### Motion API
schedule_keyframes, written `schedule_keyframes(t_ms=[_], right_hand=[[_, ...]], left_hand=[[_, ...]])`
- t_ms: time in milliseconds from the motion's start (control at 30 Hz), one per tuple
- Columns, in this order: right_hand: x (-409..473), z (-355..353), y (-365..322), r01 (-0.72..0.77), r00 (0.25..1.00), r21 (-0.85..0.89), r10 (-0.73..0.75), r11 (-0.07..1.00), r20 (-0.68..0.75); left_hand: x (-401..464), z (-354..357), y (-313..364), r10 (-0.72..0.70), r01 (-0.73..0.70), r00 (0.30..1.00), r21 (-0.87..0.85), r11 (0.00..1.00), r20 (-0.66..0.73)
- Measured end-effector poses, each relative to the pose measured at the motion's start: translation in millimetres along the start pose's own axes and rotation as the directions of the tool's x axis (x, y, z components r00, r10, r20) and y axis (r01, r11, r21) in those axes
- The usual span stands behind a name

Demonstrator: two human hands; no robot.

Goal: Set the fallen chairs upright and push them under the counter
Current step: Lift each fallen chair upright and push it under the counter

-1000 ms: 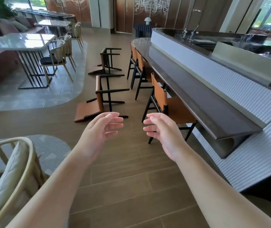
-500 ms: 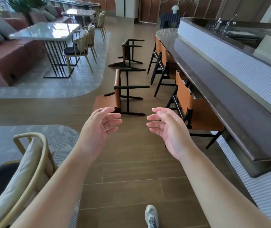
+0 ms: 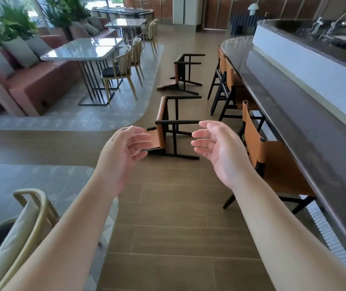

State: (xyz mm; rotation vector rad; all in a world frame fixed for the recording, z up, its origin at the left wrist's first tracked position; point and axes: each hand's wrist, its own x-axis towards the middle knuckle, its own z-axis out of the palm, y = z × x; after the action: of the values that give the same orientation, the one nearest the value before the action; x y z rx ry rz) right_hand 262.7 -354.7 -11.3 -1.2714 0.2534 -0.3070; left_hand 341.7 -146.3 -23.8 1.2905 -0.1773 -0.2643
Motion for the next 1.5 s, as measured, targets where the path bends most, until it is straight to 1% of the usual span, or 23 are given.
schedule_keyframes(t_ms=[133, 333, 467, 567, 700, 833, 933, 1033, 1133, 1267, 1367, 1500], right_hand=[[35.2, 4.0, 0.2, -0.022, 0.999, 0.024, 0.021, 0.999, 0.032], [96.6, 30.4, 23.4, -0.065, 0.997, -0.015, 0.065, 0.998, 0.044], [145.4, 68.2, 44.3, -0.090, 0.995, -0.049, 0.092, 0.995, 0.038], [187.9, 110.2, 55.9, -0.096, 0.995, -0.059, 0.098, 0.994, 0.027], [245.3, 177.8, 70.2, -0.111, 0.993, -0.076, 0.114, 0.991, 0.040], [289.3, 231.4, 84.4, -0.118, 0.991, -0.094, 0.124, 0.989, 0.056], [314.5, 255.2, 90.0, -0.112, 0.991, -0.116, 0.120, 0.987, 0.058], [340.6, 272.3, 90.7, -0.113, 0.991, -0.123, 0.120, 0.986, 0.051], [370.9, 286.7, 90.8, -0.109, 0.992, -0.110, 0.114, 0.988, 0.049], [415.8, 296.1, 99.4, -0.086, 0.991, -0.115, 0.097, 0.990, 0.093], [458.1, 298.8, 110.1, -0.103, 0.987, -0.061, 0.110, 0.993, 0.117], [531.2, 301.5, 120.0, -0.189, 0.977, 0.114, 0.175, 0.975, 0.125]], left_hand=[[26.5, 0.5, -3.9, -0.022, 0.022, 0.999, 0.007, 1.000, -0.023], [85.5, -31.4, -9.7, -0.032, 0.028, 0.996, -0.041, 0.999, -0.080], [138.9, -64.3, -10.4, -0.044, 0.036, 0.995, -0.087, 0.996, -0.090], [185.4, -93.9, -2.9, -0.045, 0.034, 0.994, -0.121, 0.992, -0.096], [244.8, -143.8, 19.5, -0.038, 0.026, 0.995, -0.132, 0.991, -0.088], [297.3, -202.8, 38.6, -0.035, 0.019, 0.993, -0.135, 0.991, -0.113], [330.7, -236.1, 46.5, -0.014, -0.002, 0.991, -0.121, 0.993, -0.133], [356.4, -254.9, 52.5, -0.002, -0.014, 0.992, -0.119, 0.993, -0.129], [383.1, -265.1, 53.1, 0.016, -0.029, 0.993, -0.111, 0.993, -0.118], [429.1, -263.6, 47.1, 0.009, -0.023, 0.993, -0.113, 0.993, -0.117], [466.0, -259.2, 40.6, 0.007, -0.017, 0.994, -0.093, 0.996, -0.111], [527.8, -257.2, 35.6, -0.004, -0.006, 0.991, -0.073, 0.997, -0.134]])
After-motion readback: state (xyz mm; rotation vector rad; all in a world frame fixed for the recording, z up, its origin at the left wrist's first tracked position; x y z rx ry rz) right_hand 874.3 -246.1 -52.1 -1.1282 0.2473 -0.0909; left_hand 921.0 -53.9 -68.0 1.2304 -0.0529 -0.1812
